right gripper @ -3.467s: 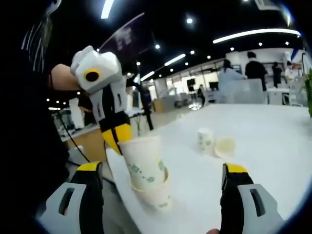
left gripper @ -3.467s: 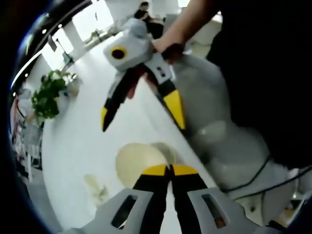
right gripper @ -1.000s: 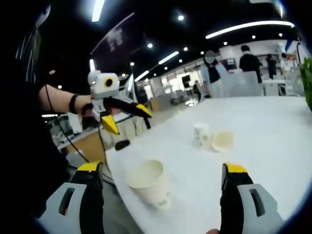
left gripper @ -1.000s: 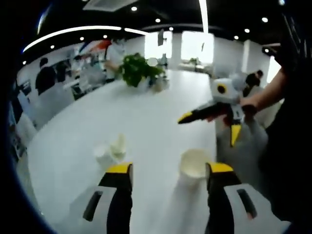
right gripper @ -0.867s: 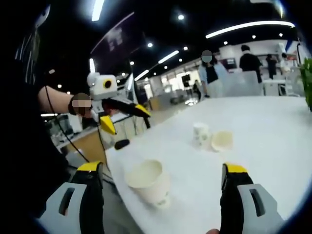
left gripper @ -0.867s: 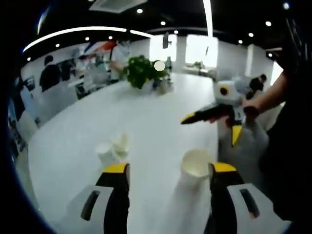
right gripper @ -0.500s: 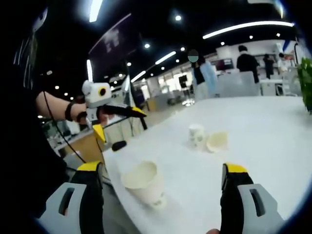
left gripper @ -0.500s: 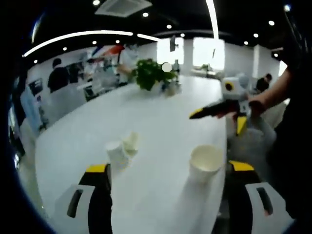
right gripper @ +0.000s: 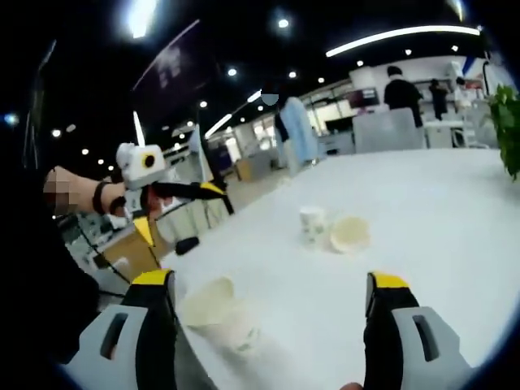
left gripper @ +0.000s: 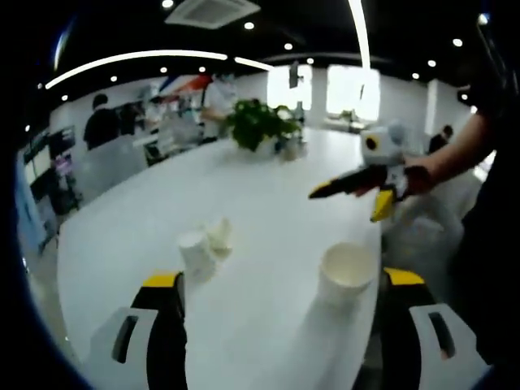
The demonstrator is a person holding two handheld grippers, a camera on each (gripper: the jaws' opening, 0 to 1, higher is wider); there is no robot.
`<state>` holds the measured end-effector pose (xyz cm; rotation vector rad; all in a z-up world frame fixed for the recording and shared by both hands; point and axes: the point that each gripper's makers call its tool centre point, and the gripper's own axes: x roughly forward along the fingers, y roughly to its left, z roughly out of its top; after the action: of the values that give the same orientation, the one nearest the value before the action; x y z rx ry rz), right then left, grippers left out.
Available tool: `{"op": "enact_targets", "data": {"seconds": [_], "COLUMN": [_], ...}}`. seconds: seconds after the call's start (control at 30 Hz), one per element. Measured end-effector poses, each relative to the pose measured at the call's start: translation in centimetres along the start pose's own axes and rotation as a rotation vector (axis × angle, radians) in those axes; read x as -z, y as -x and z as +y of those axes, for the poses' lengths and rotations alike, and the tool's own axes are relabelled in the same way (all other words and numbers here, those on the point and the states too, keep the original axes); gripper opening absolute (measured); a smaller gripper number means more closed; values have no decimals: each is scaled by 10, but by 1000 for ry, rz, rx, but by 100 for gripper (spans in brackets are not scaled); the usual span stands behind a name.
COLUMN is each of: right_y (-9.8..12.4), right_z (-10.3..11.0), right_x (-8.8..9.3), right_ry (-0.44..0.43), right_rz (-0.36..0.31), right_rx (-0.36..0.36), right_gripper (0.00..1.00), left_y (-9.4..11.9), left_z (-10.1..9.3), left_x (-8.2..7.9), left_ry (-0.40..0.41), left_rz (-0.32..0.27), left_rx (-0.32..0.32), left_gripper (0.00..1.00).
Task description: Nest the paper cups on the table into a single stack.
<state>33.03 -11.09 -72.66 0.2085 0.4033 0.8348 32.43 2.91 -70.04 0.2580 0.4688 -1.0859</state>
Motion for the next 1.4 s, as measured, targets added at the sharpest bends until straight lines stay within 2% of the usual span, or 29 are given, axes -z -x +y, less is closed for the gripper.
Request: {"op": "enact_targets", "data": {"seconds": [0.17,0.27,0.33,0.4,0.47,0.67,1.0,1.07,1.2,1.4], "right_y": [-21,-36,-45,-52,-62,-88,-120,-124,-131,-142], "right_z": [-23,-36,-39,-44,-49,-62,-87,-91,-96,-105], "right_x": [-7,-16,-31,-32,-37,-35,-19,-19,-17,-16], "right_ry": [-62,-159,-189,-211,-236,-306,-479,-515,-533,-607], "right_rz": [10,-25,-103,-89,-110,-112,-120,-139,-139,-158], "right_rx": [27,41,13,14,18,16,74,83,102,106], "right_gripper": [86,83,83,81,80,61,49,46,42,34], "left_y": [0,0,0,0,0,1,8,9,11,12], "left_z": [-2,-2,-2,-3,-3,-3,-2,0,1,0], "left_x": [0,-4,-6,-8,-6,2,9,11,14,22], "left_ry": [-12,-3,4,3,4,18,34,27,46,59], "left_rz": [5,-11,-13,-25,-15,-7,-7,-6,-10,3], "left_rx": [2,-6,-11,-9,-16,-28,-64,-77,-86,-93], "left_gripper": [99,99,99,99,99,99,98,98,98,98]}}
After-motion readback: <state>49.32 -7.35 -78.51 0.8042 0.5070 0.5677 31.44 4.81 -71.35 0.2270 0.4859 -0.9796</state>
